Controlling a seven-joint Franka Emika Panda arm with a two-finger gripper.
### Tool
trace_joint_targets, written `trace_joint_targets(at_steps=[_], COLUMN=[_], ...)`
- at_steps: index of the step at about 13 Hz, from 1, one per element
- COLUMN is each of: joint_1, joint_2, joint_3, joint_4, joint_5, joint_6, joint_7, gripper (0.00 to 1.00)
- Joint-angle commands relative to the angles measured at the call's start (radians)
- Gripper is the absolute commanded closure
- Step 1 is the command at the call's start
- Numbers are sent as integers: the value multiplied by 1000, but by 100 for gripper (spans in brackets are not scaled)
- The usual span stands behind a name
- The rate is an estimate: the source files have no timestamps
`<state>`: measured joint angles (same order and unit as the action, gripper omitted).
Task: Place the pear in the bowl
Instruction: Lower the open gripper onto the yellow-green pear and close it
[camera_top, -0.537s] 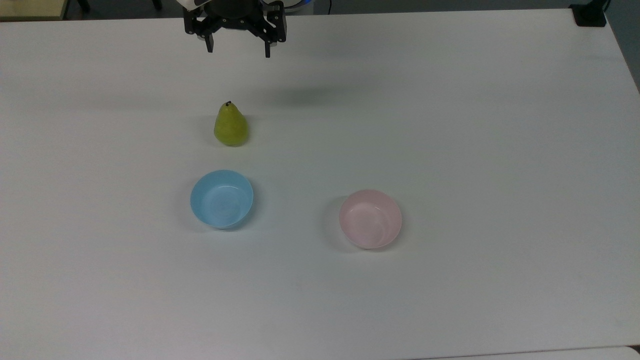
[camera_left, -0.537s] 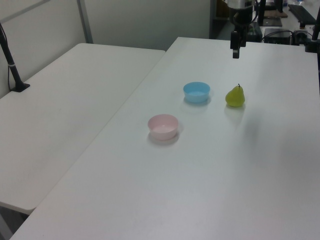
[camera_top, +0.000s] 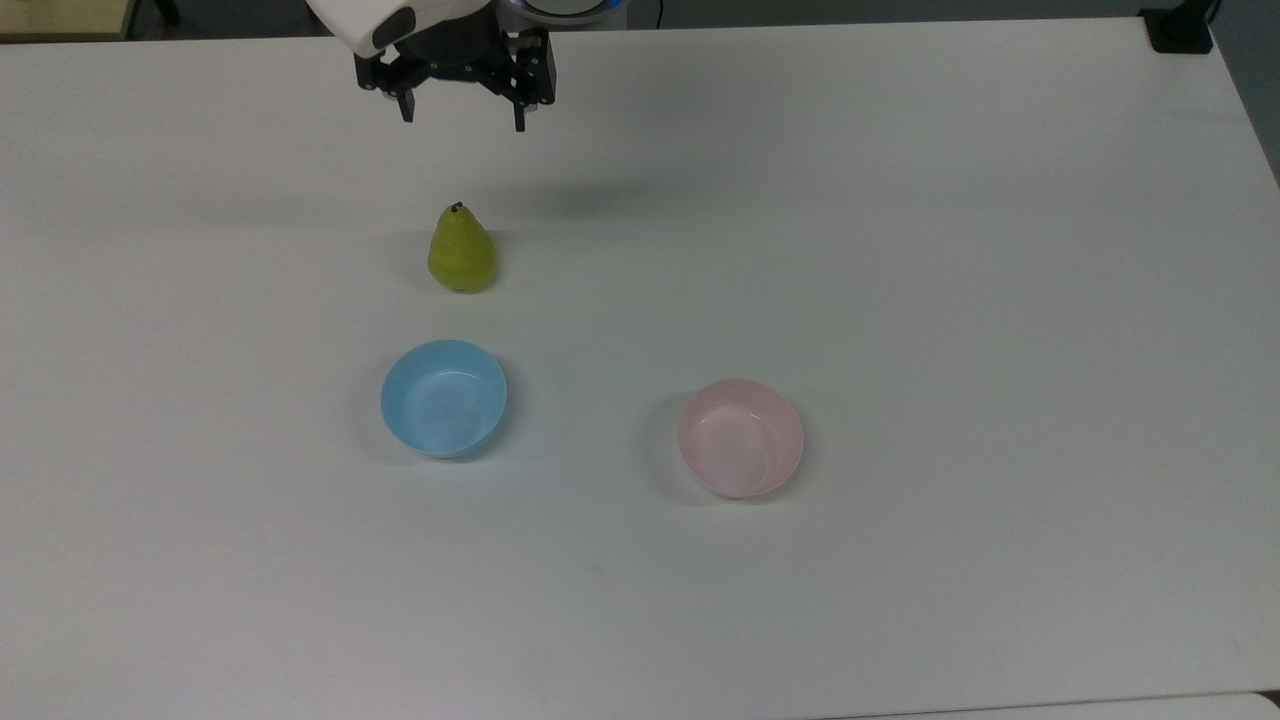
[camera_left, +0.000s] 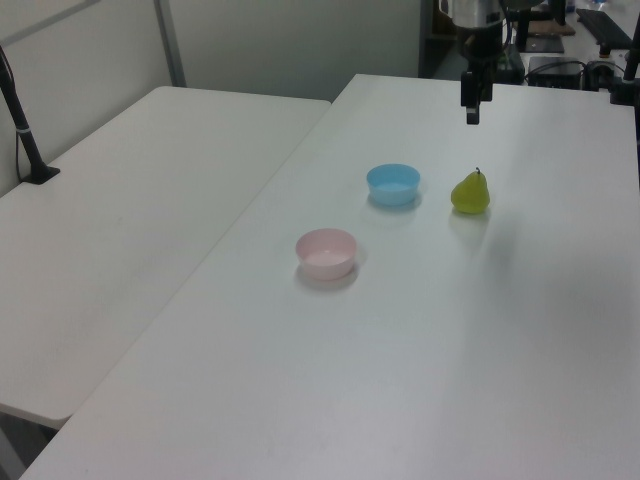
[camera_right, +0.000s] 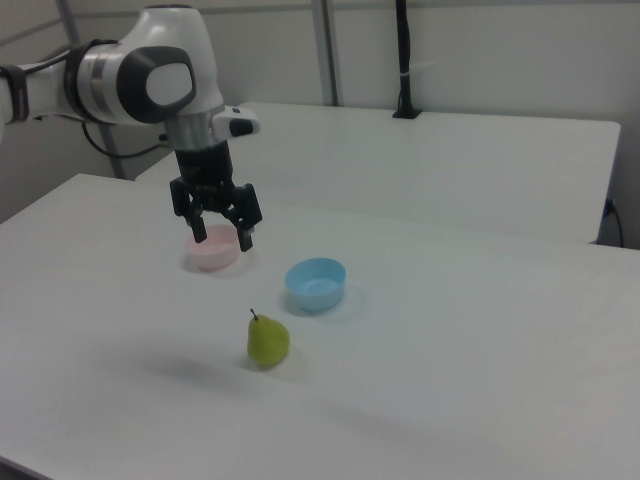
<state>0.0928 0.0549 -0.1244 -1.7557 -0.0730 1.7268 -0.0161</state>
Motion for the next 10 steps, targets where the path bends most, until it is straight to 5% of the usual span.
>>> trace_joint_targets(at_steps=[1,4,7,10], joint_1=[24,24,22,18], joint_2=[-7,51,146,210], joint_3=[-40,-40,-46,-53], joint_4=[-108,-229,-240,-238], joint_5=[15,-57,-109,-154], joint_6=[106,265,353,410], joint_7=[-91,-97,-97,-97], gripper=[0,0,0,12])
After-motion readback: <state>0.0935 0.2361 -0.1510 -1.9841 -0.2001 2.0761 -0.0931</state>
